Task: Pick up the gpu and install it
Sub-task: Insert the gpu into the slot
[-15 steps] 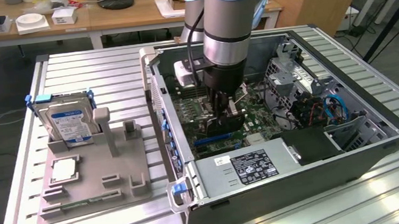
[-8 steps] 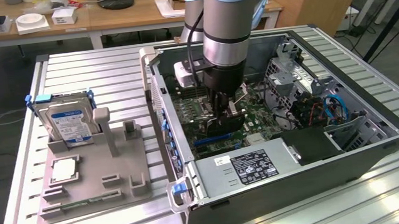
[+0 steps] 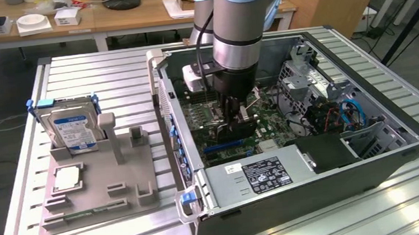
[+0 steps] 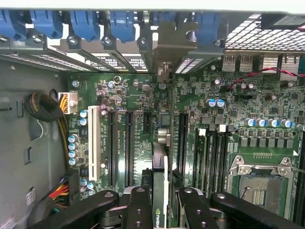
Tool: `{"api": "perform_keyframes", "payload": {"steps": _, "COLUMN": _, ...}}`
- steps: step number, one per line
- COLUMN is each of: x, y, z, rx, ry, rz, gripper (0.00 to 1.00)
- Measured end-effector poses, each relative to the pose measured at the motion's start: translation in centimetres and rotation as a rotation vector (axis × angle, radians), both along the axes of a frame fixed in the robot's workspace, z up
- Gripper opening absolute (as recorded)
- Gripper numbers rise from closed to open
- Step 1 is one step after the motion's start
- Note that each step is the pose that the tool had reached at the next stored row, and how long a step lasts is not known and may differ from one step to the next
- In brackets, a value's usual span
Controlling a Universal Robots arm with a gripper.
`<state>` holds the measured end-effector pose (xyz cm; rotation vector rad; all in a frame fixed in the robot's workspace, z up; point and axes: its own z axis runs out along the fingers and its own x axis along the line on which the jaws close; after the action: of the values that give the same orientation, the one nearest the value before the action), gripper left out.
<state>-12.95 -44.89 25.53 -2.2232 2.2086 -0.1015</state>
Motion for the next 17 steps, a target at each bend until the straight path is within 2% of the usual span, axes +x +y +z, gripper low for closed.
{"api": "perform_keyframes", "payload": {"steps": 17, "x": 0.00, "y": 0.08, "z": -0.54, "rx": -0.0001, "ry": -0.0014, "rz": 0.000, "gripper": 0.26}}
